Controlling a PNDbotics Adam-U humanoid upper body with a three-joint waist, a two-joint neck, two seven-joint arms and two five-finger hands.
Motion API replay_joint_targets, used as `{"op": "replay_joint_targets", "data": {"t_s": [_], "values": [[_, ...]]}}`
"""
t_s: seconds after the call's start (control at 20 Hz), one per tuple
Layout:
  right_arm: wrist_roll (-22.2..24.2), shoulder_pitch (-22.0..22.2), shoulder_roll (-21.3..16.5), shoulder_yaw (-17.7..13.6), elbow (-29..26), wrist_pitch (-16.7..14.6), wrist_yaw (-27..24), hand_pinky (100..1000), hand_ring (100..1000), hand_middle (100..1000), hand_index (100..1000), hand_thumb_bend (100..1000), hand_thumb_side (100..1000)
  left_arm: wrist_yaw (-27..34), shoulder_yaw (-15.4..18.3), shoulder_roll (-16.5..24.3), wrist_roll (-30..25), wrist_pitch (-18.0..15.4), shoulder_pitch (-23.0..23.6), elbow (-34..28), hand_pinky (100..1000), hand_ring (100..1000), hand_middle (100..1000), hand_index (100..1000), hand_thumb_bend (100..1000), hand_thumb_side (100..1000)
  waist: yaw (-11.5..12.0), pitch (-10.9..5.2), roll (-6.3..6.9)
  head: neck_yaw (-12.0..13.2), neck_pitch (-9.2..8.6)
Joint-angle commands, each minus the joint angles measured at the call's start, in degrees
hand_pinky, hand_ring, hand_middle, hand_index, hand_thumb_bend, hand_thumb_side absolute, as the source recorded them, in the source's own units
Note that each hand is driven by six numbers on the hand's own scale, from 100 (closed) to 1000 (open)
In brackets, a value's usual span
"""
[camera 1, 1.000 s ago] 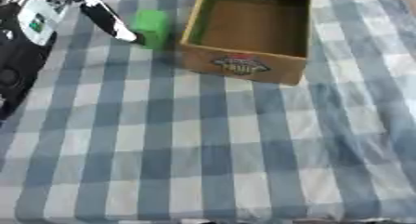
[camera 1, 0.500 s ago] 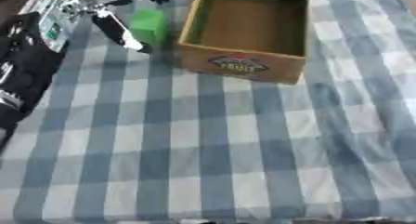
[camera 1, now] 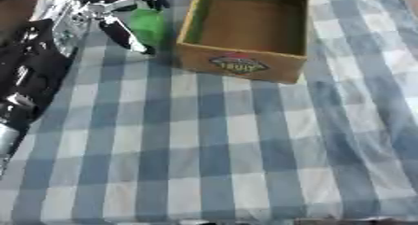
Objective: Pick up objects on the table and place them in the box.
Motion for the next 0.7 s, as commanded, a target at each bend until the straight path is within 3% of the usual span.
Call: {"op": "replay_joint_targets", "data": {"t_s": [0.05,0.35,0.45,0.7], "values": [[0.17,-0.45,-0.66,-0.14,-0.65,-0.09,-0.31,683,684,815,847,100,675,-1.48,1.03,1.03,1.74,1.02,-1.53,-0.08,782,716,673,863,624,284,-0.09,-0.94,-0.16,0.21,0.26],[0.19,-0.5,-0.64,-0.17,-0.61,-0.08,-0.32,683,684,815,848,100,675,-3.88,1.34,1.14,5.23,3.21,-1.46,-0.26,777,710,665,855,642,290,-0.14,-0.95,-0.05,0.14,0.29],[0.18,-0.48,-0.64,-0.21,-0.6,-0.08,-0.31,683,684,815,847,100,678,-4.12,1.35,1.24,6.11,3.45,-1.35,-0.39,778,712,668,857,608,305,-0.17,-0.95,-0.05,0.09,0.3],[0.17,-0.47,-0.67,-0.24,-0.57,-0.07,-0.28,683,685,815,847,100,675,-3.8,1.59,1.93,6.78,3.88,-1.49,-1.28,789,731,690,867,655,291,-0.11,-1.02,0.07,0.1,0.4]]}}
